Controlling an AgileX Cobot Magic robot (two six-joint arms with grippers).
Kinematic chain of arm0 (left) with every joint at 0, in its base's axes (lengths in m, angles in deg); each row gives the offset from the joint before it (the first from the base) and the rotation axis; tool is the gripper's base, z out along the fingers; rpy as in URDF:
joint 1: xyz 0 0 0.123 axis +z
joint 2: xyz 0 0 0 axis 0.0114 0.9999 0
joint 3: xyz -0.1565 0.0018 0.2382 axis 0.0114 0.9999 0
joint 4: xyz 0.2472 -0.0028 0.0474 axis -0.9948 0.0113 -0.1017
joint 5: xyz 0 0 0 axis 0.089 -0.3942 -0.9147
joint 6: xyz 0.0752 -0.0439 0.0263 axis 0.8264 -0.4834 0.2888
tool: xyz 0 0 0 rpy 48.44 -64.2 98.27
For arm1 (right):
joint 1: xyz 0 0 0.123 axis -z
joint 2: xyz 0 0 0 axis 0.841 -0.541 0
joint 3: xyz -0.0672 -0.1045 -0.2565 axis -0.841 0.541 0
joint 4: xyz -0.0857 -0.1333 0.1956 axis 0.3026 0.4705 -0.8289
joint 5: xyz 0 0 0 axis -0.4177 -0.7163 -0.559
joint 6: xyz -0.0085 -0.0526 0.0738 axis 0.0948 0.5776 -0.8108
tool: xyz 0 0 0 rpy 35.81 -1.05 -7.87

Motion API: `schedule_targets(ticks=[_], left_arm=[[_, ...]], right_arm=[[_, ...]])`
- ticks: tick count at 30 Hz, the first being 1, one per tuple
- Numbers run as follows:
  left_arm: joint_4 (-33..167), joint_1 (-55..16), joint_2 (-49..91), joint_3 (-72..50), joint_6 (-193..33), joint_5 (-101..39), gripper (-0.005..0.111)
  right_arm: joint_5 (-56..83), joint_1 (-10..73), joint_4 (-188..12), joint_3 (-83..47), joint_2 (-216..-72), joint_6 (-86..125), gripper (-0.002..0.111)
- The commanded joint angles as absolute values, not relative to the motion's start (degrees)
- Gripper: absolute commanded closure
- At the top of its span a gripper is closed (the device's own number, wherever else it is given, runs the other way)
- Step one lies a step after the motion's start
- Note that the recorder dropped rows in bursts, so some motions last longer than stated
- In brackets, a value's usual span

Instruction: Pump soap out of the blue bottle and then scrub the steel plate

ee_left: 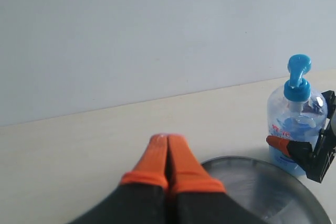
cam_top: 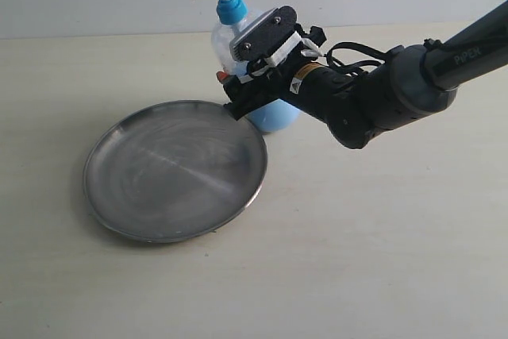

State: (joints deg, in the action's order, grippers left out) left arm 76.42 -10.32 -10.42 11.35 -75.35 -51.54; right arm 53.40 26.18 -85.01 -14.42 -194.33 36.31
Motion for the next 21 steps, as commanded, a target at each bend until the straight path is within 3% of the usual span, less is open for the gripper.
schedule_targets(ticks=[1, 21], left_arm=[[76.9, -10.7, -10.9, 11.0, -75.8, -50.0, 0.107], [80.7, -10.7, -9.1, 11.1, -75.8, -49.9, 0.107]], right_arm=[[59.2, 26.0, -84.5, -15.1, -192.8, 36.4, 0.108], [59.4, 26.0, -84.5, -15.1, -192.8, 36.4, 0.108]])
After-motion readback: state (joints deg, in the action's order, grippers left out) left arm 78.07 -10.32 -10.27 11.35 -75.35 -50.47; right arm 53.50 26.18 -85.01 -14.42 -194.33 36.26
